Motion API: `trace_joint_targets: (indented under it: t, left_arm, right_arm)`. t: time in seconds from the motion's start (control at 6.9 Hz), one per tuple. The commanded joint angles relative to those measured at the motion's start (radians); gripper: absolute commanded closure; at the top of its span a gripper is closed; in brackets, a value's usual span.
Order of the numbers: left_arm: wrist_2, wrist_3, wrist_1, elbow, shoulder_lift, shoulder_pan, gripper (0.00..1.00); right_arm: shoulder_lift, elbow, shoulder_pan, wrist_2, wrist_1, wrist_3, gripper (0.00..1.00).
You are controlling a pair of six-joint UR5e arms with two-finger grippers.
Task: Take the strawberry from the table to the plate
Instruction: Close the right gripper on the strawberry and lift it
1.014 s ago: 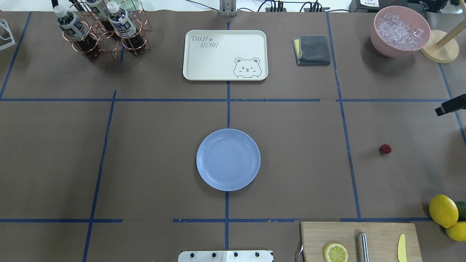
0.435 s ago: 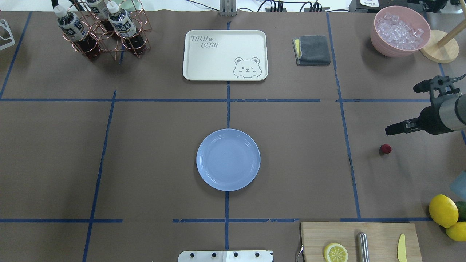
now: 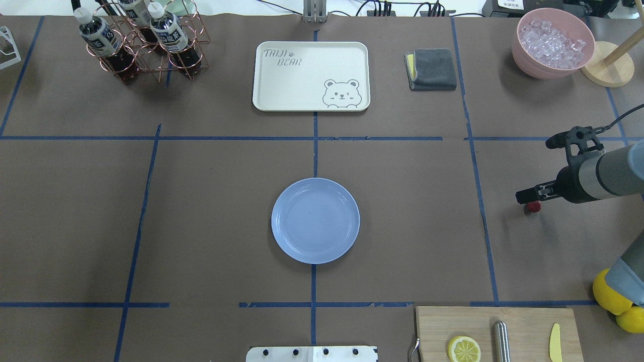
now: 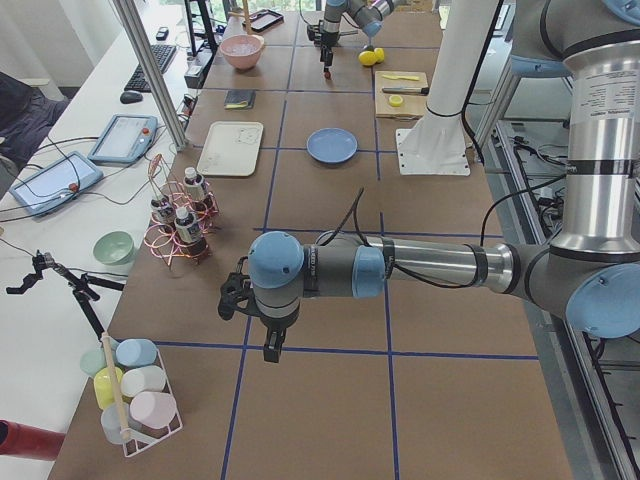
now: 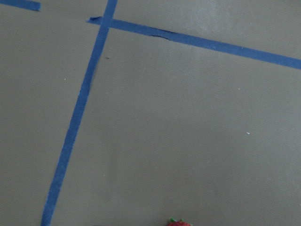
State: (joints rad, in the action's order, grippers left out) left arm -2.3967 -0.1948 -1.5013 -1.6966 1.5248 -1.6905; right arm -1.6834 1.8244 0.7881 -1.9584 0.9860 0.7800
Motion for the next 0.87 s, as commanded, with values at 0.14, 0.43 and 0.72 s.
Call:
trace_joint_targets:
  t: [0.14, 0.43, 0.72]
  left_arm:
    - [-0.001, 0.000, 0.000, 0.000, 0.000, 0.000, 0.00]
    - [-0.001, 0.000, 0.000, 0.000, 0.000, 0.000, 0.00]
    - [-0.002, 0.000, -0.002, 0.000, 0.000, 0.000, 0.00]
  right_arm:
    - [0.019, -0.063, -0.029, 0.036, -0.003, -0.004, 0.05]
    - [0.021, -0.057, -0.030, 0.033, -0.004, -0.001, 0.05]
    - [0.021, -0.062, -0.036, 0.035, -0.004, -0.001, 0.14]
